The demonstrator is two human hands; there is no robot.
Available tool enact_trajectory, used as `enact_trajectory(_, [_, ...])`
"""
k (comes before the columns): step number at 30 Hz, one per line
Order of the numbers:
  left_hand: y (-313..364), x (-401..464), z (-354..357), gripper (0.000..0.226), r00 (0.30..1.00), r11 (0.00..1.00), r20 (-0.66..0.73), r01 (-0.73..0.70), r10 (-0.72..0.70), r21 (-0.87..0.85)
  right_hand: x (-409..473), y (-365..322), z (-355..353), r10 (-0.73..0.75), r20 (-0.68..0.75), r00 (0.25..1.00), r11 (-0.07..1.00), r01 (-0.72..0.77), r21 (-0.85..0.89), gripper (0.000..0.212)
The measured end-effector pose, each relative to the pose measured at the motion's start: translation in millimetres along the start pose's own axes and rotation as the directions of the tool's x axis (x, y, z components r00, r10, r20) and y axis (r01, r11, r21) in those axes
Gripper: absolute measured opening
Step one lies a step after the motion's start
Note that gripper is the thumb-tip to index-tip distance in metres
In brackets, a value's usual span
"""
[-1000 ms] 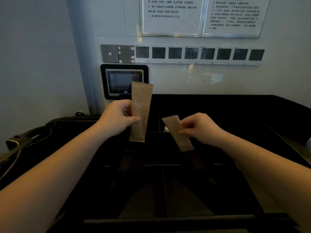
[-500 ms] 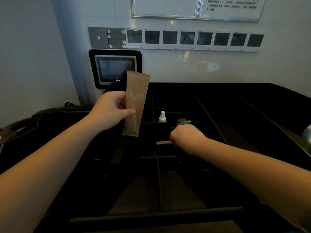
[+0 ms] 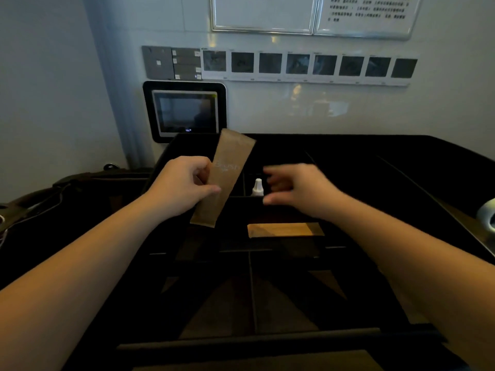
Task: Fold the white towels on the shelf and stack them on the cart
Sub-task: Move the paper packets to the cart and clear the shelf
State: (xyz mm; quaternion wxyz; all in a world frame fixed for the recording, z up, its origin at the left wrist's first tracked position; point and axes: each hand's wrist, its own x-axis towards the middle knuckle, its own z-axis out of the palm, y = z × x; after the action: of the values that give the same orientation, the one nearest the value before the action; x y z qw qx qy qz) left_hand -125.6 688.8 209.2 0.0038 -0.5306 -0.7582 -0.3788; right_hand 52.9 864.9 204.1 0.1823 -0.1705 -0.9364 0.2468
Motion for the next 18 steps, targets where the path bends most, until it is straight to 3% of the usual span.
enact_trajectory(1, [2.2,-0.3,1.1,0.017,1.000,0.999,0.016,-0.015,0.015,0.039,-0.8,-9.7,-10.4,-0.064,-0.068,0.996,0.986,0.074,0.151,0.082])
enact_trajectory(3, [7.5,-0.8,5.8,0.017,0.997,0.982,0.052,-0.066,0.058,0.174,-4.3,-26.7,-23.2,-0.183,-0.141,0.973,0.956,0.209,0.207,0.082])
enact_trajectory(8, [15.4,-6.1,17.9,0.013,0.976,0.874,0.140,-0.210,0.165,0.438,-11.7,-36.3,-15.6,-0.298,-0.181,0.937,0.955,0.290,-0.069,0.022])
enact_trajectory(12, [7.4,-14.2,22.3,0.012,0.961,0.818,0.176,-0.275,0.214,0.505,-18.3,-18.5,-0.9,-0.242,-0.078,0.967,0.954,0.222,-0.200,0.021])
enact_trajectory(18, [-11.8,-24.5,23.9,0.014,0.956,0.769,0.240,-0.279,0.167,0.575,-25.9,9.0,29.1,-0.248,0.005,0.969,0.915,0.236,-0.328,0.019])
